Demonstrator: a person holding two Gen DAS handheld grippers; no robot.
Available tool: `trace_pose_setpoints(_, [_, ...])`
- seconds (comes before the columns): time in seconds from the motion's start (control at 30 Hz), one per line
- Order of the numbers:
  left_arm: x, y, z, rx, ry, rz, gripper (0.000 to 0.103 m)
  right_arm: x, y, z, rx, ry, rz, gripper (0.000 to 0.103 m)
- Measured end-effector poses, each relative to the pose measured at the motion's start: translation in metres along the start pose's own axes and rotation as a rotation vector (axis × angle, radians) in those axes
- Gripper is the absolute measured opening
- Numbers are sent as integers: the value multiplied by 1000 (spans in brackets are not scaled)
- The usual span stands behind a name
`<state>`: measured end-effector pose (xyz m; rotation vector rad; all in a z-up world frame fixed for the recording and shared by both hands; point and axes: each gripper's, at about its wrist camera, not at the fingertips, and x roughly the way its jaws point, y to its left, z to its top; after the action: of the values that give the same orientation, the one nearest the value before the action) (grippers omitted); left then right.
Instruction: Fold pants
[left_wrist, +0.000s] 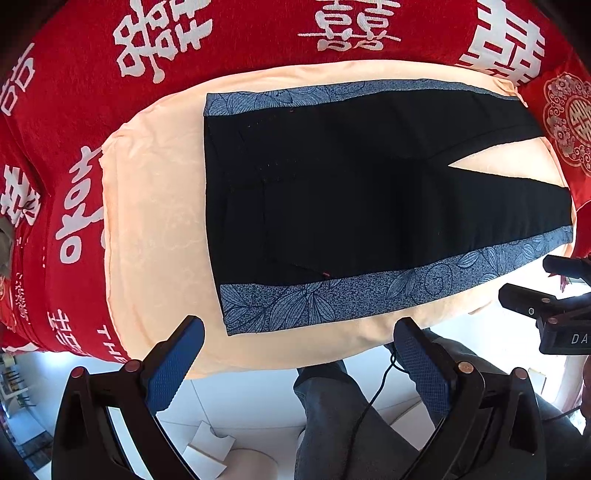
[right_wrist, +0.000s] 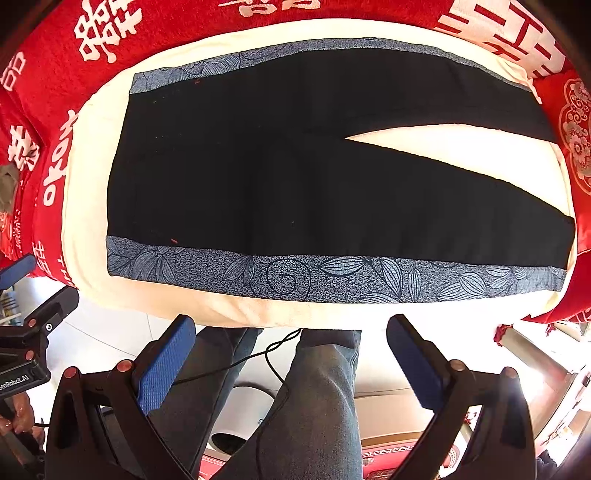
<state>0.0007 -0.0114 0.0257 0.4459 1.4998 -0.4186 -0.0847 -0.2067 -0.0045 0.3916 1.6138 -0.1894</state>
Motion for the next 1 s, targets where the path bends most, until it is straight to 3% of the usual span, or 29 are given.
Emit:
trace_pose_setpoints(0.6, [-1,-6,3,16,6,15,103,-1,-4,3,9,-5,0,103])
trace_pose_setpoints(1.0, [9,-15,0,36,53,24,103,8,-11,2,34,16,3,103])
